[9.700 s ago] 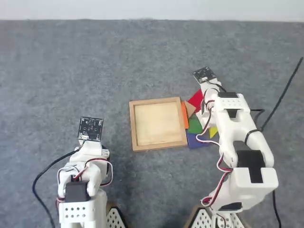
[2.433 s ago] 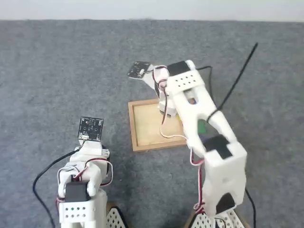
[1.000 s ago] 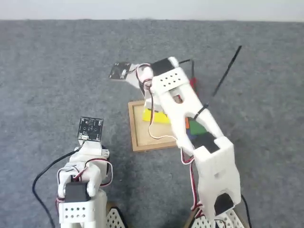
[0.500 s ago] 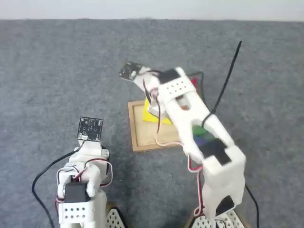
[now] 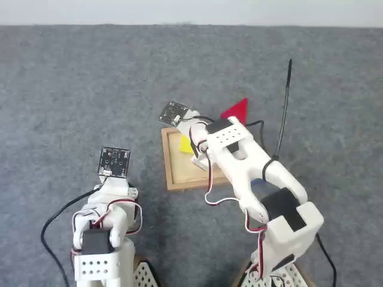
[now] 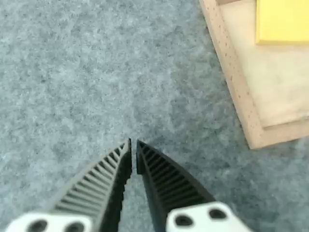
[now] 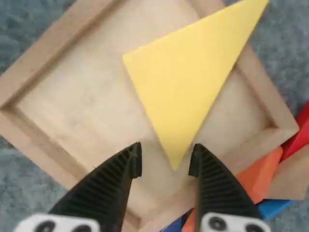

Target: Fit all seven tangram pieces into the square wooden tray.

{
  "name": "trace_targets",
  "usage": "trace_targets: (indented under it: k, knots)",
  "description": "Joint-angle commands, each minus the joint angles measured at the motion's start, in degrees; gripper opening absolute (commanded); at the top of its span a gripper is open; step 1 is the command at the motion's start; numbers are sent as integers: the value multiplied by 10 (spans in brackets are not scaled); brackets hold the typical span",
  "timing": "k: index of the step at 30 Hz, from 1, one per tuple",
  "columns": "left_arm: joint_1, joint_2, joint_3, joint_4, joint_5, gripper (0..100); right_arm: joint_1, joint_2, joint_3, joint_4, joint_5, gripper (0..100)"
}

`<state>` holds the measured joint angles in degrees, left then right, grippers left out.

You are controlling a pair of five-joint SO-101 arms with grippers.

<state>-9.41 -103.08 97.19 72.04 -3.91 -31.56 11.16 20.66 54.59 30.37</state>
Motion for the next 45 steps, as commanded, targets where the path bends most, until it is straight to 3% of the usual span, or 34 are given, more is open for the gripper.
trace_targets:
  k: [1,15,40,45]
  knots:
    - [1,-10,-7,2,0,21,24,-39,-8,-15,5,176]
    - [1,-10,-7,2,0,21,94,70,-107,-19,3,176]
    - [1,-10,-7,2,0,21,138,120,-230,2,3,176]
    - [1,-10,-7,2,0,21,116,82,-224,76,0,173]
